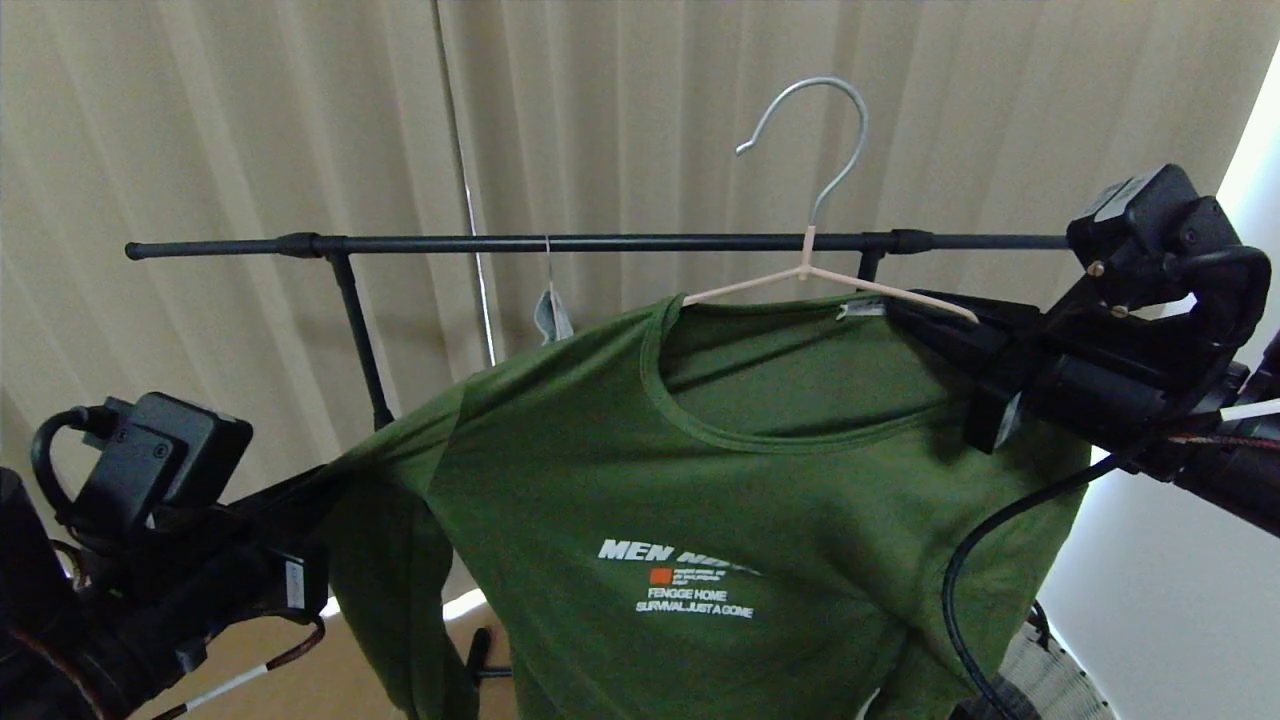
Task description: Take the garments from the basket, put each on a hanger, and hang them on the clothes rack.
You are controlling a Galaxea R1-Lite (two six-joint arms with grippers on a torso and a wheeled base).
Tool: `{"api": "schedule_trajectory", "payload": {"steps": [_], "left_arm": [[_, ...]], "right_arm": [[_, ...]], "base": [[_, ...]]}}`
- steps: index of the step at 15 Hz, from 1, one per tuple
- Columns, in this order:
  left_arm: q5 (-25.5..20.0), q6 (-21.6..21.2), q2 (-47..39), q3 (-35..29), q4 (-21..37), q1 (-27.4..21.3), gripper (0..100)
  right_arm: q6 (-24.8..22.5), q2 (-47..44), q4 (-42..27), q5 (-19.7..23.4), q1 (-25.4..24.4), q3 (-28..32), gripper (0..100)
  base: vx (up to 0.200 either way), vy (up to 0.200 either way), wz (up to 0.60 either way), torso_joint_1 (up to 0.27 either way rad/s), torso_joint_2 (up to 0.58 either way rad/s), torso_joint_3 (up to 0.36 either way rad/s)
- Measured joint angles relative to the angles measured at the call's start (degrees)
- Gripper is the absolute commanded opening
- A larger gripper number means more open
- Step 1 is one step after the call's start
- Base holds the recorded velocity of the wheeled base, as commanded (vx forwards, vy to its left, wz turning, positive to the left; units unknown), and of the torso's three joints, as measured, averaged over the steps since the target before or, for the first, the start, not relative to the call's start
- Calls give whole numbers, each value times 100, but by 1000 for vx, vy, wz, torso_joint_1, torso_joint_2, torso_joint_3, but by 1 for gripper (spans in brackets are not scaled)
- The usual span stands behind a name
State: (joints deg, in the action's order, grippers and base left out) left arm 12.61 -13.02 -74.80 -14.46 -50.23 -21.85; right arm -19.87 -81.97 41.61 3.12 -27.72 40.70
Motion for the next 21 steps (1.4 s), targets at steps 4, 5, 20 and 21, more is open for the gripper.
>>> {"api": "schedule_trajectory", "payload": {"steps": [4, 5, 20, 21], "left_arm": [[-51, -149, 300, 54, 20, 68, 0], [-51, -268, 345, 110, 15, 74, 0], [-163, -386, 752, 578, 15, 73, 100], [-158, -351, 805, 581, 15, 79, 100]], "right_arm": [[-104, -179, -4, -94, 322, 284, 0], [-104, -216, -1, -146, 341, 364, 0], [-110, -210, -428, -355, 556, 380, 0], [-112, -160, -567, -369, 584, 375, 0]], "base": [[0, 0, 0, 0, 0, 0], [0, 0, 0, 0, 0, 0], [0, 0, 0, 0, 0, 0], [0, 0, 0, 0, 0, 0]]}}
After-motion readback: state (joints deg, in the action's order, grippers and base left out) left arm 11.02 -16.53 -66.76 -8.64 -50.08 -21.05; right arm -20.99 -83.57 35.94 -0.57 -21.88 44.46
